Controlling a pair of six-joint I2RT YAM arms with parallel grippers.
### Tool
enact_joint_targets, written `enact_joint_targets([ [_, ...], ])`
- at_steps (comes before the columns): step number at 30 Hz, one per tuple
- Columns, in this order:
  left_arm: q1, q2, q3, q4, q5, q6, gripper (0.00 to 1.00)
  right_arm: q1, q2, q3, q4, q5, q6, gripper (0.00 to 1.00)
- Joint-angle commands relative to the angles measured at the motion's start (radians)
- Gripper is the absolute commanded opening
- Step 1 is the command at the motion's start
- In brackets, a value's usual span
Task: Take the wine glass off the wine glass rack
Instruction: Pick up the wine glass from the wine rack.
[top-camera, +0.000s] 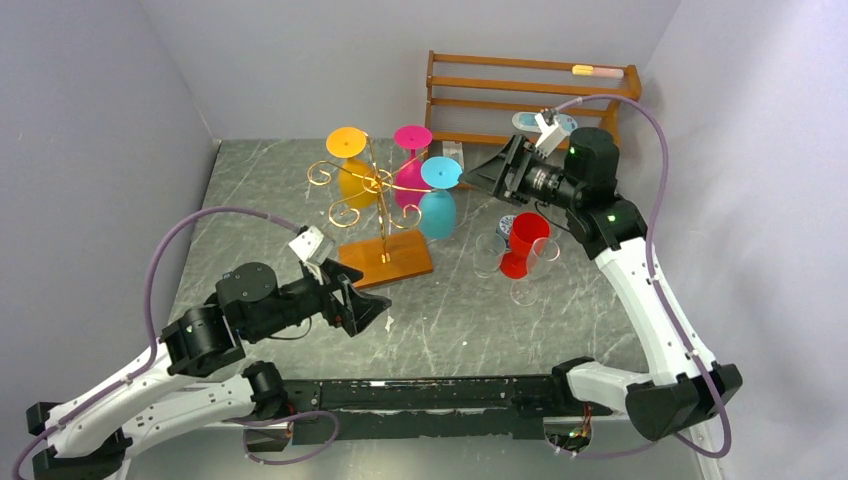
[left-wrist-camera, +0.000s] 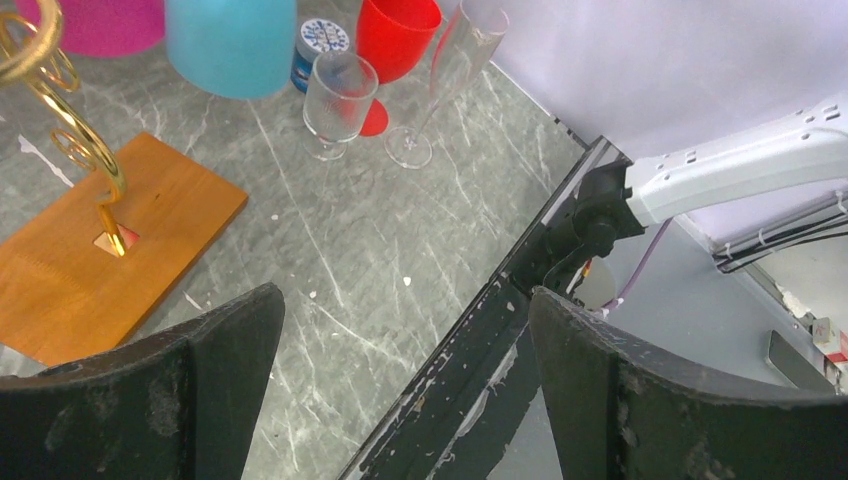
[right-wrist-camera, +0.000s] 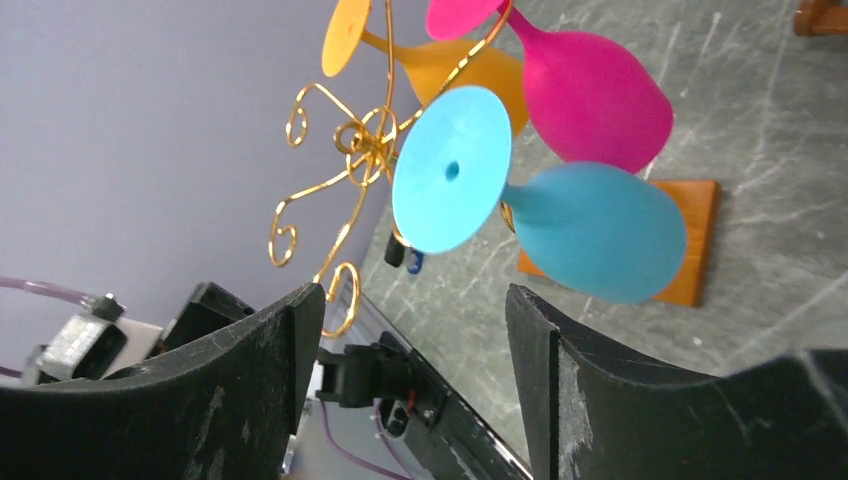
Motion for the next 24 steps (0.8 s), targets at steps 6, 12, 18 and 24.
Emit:
enact_joint_targets([
  [6,0.005,0.045,-0.006,0.004,0.042,-0.015,0.97,-0.002,0.118,0.048,0.063,0.02,0.071,0.69],
  [12,0.004,0.029,-0.01,0.033,0.048,-0.015,0.96,-0.003,0.175,0.057,0.108,-0.016,0.09,0.6],
  [18,0.005,0.045,-0.01,0.039,0.081,-0.02,0.97,-0.003,0.204,0.058,0.135,-0.018,0.109,0.51],
  [24,0.005,0.069,-0.021,0.067,0.087,-0.035,0.96,-0.003,0.246,0.067,0.125,-0.044,0.108,0.31],
])
